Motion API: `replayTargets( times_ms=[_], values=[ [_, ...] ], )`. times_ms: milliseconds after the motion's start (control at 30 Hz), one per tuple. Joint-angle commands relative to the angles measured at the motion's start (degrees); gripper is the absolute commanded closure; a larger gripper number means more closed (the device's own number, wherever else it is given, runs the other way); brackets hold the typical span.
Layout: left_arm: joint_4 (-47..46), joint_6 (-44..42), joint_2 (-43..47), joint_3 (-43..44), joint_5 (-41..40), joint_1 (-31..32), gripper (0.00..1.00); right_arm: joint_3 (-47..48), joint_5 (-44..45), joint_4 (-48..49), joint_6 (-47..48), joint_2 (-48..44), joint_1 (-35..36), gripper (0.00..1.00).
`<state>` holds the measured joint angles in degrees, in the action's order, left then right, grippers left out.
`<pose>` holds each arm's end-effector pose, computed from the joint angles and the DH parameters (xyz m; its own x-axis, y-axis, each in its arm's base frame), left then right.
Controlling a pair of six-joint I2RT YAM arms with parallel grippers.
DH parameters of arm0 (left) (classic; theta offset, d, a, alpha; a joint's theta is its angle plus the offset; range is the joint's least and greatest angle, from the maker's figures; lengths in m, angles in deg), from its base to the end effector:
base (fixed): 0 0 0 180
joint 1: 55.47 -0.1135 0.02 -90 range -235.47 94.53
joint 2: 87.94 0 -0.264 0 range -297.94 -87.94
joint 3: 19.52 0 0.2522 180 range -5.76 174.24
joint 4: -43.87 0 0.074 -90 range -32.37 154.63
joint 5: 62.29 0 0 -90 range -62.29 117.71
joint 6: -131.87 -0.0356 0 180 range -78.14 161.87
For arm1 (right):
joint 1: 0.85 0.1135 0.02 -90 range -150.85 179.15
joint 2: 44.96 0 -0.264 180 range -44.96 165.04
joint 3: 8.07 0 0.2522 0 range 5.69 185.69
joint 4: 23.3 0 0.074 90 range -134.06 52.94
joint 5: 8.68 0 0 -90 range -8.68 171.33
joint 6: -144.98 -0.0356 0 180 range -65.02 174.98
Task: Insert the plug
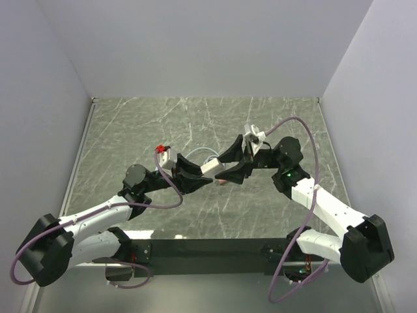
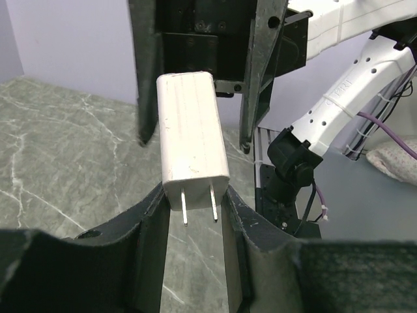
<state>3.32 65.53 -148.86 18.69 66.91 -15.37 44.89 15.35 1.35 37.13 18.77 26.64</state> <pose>0.1546 -0.1596 0.2780 -0.1704 -0.2631 -0.9496 0.9728 0.1088 -0.2047 0.1951 0.1382 0.3243 -0.0962 0.0907 -0.9912 -0.9928 -0.0797 0.0890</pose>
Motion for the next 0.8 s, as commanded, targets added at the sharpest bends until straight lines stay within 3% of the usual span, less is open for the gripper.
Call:
replayTargets(
  times_ms=[0,133,233,267,367,533,567,667,767],
  values=[
    [-6.3,0.4,0.1,2.8,0.9,-0.1,1.00,2.0,-3.6,4.4,-1.6,0.2,1.9,0.38],
    [-6.1,0.1,0.4,2.6,-0.1,-0.1,1.00,4.3,-3.6,-1.5,2.5,1.2,4.4,0.49],
    [-5.8,-0.1,0.4,2.7,-0.6,-0.1,1.00,4.2,-3.7,-1.2,2.1,1.5,4.8,0.69],
    [-5.6,-0.1,0.2,2.7,-0.9,-0.1,1.00,4.1,-3.1,-0.5,1.8,1.5,4.9,0.98],
    [-4.9,0.0,0.3,2.4,-3.3,-0.2,0.99,4.1,-1.4,-1.8,3.1,1.1,4.8,1.00],
    [3.8,-2.0,2.8,2.6,-10.6,-0.2,0.59,8.0,3.5,-7.6,6.7,2.0,3.1,1.00],
    [5.4,-2.0,3.6,1.7,-12.6,-0.2,0.44,8.8,3.4,-7.3,6.2,2.5,2.4,1.00],
    [7.5,-2.2,6.9,-0.9,-15.5,-0.2,0.22,12.7,2.8,-6.9,5.8,4.7,0.2,1.00],
    [12.5,-3.3,10.9,-2.6,-21.4,-0.3,0.15,17.9,4.1,-12.6,9.8,7.1,-0.3,1.00]
  ],
)
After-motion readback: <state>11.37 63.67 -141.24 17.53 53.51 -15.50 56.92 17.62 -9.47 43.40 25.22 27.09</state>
